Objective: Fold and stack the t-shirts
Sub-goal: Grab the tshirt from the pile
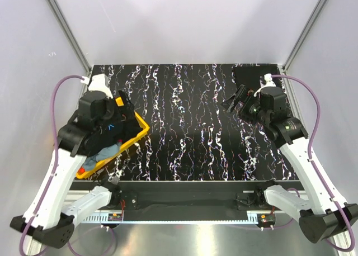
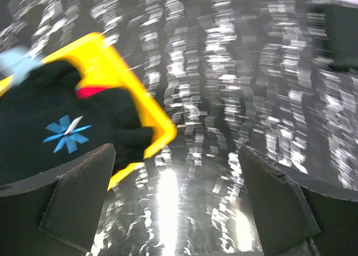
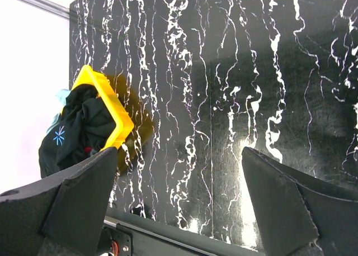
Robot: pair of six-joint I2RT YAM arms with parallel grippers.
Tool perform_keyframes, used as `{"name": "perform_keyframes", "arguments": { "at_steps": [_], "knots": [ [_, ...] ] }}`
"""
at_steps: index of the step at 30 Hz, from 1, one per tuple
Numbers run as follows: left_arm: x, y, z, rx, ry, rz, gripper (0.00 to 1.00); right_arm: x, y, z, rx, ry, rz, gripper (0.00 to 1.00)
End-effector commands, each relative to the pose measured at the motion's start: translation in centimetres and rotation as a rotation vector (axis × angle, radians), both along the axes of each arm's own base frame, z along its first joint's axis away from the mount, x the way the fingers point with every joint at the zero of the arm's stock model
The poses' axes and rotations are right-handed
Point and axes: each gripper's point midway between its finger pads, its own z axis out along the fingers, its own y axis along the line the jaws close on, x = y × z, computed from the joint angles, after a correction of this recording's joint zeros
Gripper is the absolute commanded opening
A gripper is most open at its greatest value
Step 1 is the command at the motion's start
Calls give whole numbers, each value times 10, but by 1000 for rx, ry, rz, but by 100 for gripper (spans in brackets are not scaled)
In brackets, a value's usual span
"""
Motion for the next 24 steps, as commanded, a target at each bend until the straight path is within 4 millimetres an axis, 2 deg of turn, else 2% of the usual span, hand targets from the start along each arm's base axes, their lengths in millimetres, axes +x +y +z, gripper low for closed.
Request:
{"name": "perform_keyframes", "arguments": {
  "at_steps": [1,2,5,10,16,18,19,20,21,22,23,24],
  "knots": [
    [17,40,-36,45,101,247,98,6,-6,6,28,-30,-61,100],
    [18,55,-48,45,129,324,95,7,-5,0,33,-12,-72,100],
    [14,83,-75,29,188,510,93,13,-2,-7,56,14,-85,100],
    [6,99,-116,-27,298,631,88,17,8,-14,69,45,-47,100],
    [6,111,-171,14,456,750,86,15,13,-21,78,69,-18,100],
    [13,108,-184,29,500,729,74,14,13,-25,77,80,-17,100],
    [17,103,-184,15,509,705,63,13,14,-25,80,82,-16,100],
    [20,101,-184,15,518,695,58,12,14,-26,81,84,-13,100],
    [23,100,-183,25,525,669,45,11,15,-24,87,82,-6,100],
    [30,97,-171,16,500,644,28,10,15,-22,91,75,-4,100],
    [34,94,-162,10,484,615,0,9,15,-20,95,72,-2,100],
    [37,93,-147,18,447,578,0,8,15,-18,96,64,0,100]
  ]
}}
